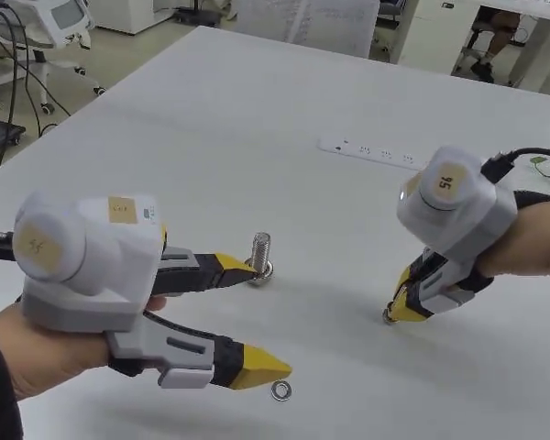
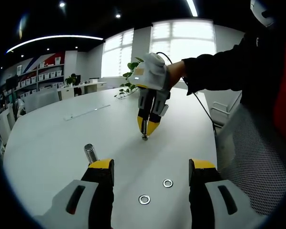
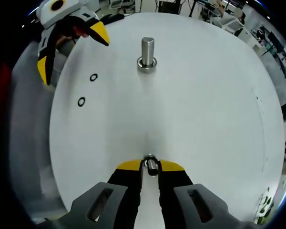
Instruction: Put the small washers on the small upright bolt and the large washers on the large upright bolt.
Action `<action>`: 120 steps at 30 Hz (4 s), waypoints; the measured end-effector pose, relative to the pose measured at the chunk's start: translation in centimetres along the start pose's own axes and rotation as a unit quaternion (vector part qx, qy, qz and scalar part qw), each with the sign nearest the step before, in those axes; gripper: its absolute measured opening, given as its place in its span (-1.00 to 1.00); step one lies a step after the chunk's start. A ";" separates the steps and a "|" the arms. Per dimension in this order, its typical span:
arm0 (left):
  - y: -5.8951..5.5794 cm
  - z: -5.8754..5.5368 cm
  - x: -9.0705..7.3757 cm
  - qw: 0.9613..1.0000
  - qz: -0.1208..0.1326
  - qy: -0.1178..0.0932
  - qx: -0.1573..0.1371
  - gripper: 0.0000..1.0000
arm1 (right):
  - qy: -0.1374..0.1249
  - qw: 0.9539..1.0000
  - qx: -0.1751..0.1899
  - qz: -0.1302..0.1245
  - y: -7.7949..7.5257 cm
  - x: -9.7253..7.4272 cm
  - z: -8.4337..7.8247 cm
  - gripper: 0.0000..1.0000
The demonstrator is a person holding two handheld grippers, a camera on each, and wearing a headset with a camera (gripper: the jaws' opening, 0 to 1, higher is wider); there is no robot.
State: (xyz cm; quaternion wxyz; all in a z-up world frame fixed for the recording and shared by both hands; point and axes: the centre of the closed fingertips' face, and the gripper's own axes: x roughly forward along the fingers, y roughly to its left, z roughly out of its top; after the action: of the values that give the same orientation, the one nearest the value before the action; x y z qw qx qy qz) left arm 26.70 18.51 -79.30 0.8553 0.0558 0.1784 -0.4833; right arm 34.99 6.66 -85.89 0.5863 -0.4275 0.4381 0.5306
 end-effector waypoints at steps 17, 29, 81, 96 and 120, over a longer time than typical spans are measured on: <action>-0.1 0.0 0.0 1.000 0.001 0.000 -0.001 0.24 | -0.002 1.000 0.000 0.000 -0.1 0.6 -0.1 -0.67; -0.2 0.1 0.0 1.000 0.000 -0.001 -0.001 0.25 | -0.002 1.000 0.008 -0.005 -0.4 0.2 -0.4 -0.49; -0.4 0.5 -0.1 1.000 -0.004 -0.005 0.008 0.25 | -0.007 1.000 0.017 0.013 5.7 -0.6 -1.8 -0.31; -0.3 0.8 -0.2 1.000 -0.001 -0.010 0.012 0.24 | -0.015 0.999 -0.026 0.040 9.0 -0.1 1.2 -0.31; -0.7 0.5 -0.4 1.000 -0.008 0.001 0.012 0.25 | -0.026 0.993 -0.097 0.064 11.2 1.1 6.7 -0.31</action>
State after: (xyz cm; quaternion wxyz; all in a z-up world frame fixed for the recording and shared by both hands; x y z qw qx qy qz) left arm 26.04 18.33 -78.64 0.8504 0.0651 0.1740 -0.4923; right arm 24.28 14.25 -85.69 0.5184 -0.4397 0.3957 0.6175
